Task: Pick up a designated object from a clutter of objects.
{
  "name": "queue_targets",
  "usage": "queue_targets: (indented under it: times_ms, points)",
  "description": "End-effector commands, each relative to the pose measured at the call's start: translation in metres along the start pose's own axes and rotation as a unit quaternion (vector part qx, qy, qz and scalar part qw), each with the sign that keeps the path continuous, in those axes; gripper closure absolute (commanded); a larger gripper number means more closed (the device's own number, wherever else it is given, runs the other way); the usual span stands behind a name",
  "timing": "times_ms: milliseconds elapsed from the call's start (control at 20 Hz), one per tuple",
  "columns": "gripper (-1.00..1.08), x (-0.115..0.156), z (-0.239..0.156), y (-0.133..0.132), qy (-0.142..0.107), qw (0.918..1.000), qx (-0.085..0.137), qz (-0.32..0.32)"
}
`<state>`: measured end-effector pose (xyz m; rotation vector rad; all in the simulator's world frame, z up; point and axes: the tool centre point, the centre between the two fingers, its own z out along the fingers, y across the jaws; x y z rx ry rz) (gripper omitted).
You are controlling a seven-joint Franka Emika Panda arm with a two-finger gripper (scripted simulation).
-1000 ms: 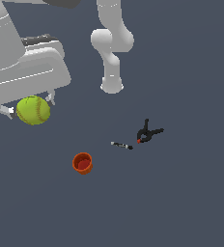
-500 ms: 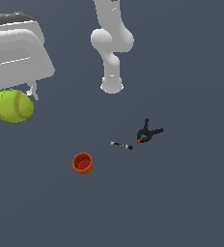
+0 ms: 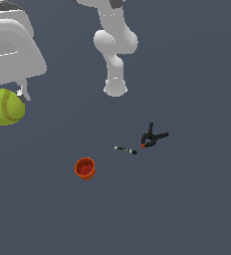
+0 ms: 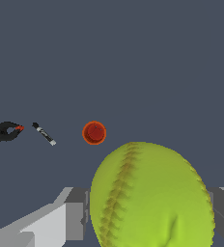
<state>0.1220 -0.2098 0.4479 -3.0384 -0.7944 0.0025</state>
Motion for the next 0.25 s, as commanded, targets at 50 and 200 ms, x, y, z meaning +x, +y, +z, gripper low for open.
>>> queue_targets:
  times_ms: [50, 200]
  points:
    - [1.08, 0.0004, -0.0031, 0.0019, 0.001, 1.0, -0.001, 0.0]
    - [1.08, 0.0005, -0.0035, 0.0023, 0.001, 1.0, -0.001, 0.0]
